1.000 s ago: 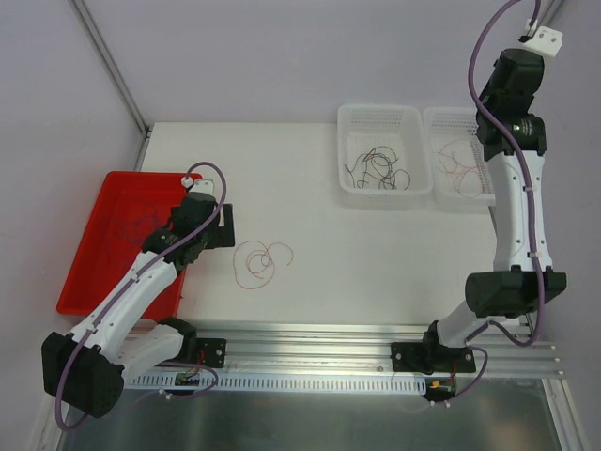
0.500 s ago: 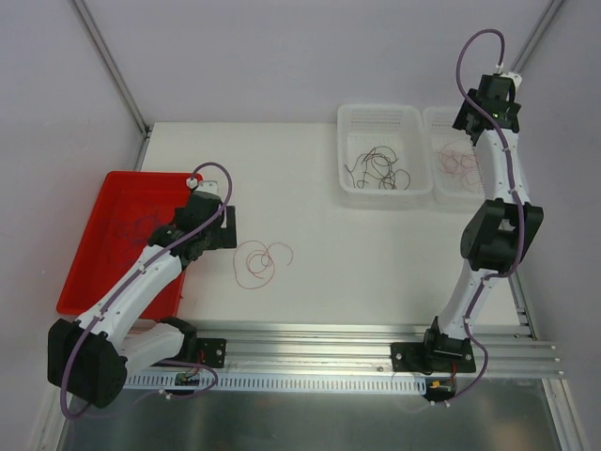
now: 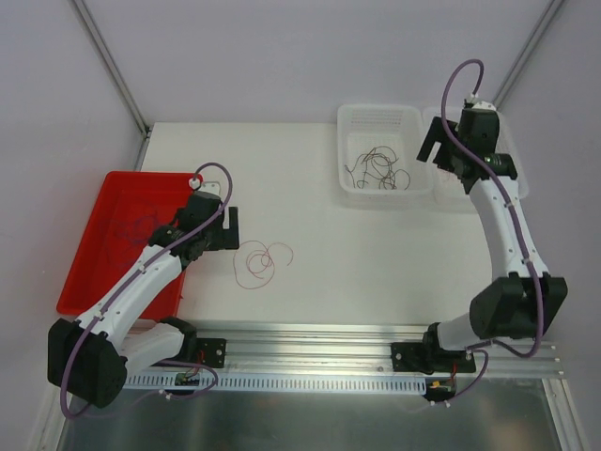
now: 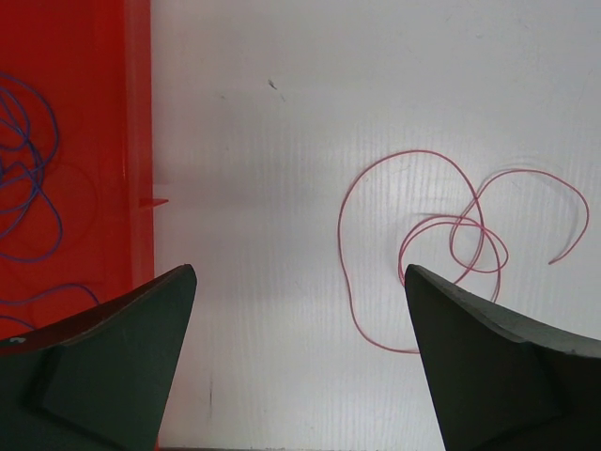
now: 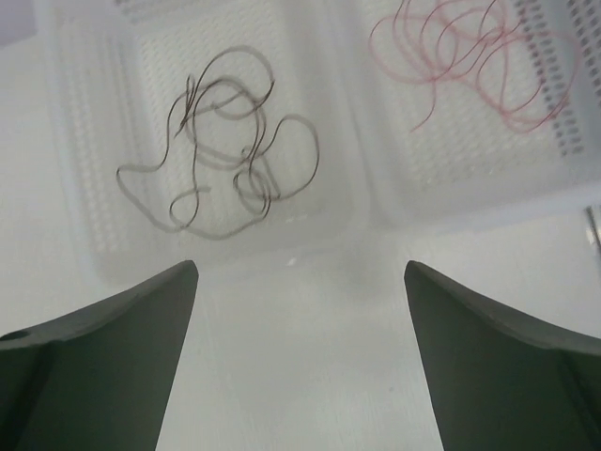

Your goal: Untangle the cables

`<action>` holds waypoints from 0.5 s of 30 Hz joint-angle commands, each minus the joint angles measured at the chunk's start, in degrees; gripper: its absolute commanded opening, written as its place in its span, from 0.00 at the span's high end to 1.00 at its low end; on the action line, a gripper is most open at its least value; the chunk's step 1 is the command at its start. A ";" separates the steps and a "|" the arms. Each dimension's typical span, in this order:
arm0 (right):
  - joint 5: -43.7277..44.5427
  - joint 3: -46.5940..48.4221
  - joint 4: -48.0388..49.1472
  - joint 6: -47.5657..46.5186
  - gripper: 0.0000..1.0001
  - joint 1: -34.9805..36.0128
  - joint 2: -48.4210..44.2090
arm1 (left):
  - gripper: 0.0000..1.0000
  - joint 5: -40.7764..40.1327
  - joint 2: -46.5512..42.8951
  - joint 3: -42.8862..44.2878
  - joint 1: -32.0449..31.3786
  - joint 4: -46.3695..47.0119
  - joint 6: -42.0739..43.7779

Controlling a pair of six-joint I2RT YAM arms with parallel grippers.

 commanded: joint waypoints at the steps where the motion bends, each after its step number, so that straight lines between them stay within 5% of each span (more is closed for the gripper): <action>1: -3.46 -9.06 -1.44 2.99 0.03 3.28 -11.28 | 0.05 3.51 0.42 0.45 0.60 0.92 0.67; 15: -13.30 -27.00 -13.39 3.79 0.03 8.03 -43.55 | 0.05 12.03 10.70 1.85 0.34 0.74 -2.21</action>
